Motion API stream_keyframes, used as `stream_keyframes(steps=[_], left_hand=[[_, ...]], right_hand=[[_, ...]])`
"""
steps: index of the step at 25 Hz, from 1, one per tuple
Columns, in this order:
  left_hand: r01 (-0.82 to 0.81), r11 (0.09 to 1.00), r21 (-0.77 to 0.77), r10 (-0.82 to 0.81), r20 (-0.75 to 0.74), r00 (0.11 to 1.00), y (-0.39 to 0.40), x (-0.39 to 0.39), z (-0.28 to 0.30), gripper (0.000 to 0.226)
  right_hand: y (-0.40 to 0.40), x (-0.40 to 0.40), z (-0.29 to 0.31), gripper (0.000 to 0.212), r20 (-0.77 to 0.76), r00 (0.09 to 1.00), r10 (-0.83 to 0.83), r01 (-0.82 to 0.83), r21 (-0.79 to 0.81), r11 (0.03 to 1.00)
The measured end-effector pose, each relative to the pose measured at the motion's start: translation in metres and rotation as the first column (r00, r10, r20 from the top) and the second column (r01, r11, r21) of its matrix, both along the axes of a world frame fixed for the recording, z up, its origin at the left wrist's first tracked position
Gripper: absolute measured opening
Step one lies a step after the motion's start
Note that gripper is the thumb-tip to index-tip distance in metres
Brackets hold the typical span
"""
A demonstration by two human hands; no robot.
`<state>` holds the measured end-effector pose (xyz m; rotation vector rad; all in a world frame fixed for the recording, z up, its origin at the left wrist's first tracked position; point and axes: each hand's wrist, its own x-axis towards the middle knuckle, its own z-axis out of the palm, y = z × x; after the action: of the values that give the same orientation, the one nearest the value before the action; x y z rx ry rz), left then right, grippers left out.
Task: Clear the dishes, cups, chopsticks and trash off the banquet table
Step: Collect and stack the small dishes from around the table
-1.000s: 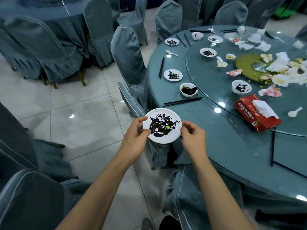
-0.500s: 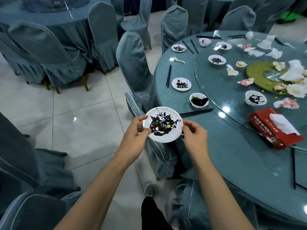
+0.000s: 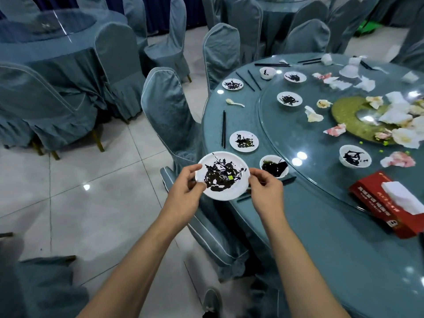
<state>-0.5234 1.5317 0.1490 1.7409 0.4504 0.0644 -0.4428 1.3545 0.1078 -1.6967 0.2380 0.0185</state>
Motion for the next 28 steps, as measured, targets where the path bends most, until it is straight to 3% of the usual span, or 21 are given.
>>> stream_keyframes(steps=[10, 28], left_hand=[[0.073, 0.996, -0.049, -0.073, 0.005, 0.997, 0.042, 0.071, 0.001, 0.045], [0.452, 0.892, 0.009, -0.452, 0.030, 0.892, 0.171, 0.214, 0.000, 0.042]], right_hand=[[0.036, 0.055, 0.006, 0.022, -0.015, 0.999, -0.051, 0.050, -0.056, 0.997], [0.156, 0.119, 0.003, 0.020, 0.004, 0.905, -0.425, 0.425, -0.020, 0.905]])
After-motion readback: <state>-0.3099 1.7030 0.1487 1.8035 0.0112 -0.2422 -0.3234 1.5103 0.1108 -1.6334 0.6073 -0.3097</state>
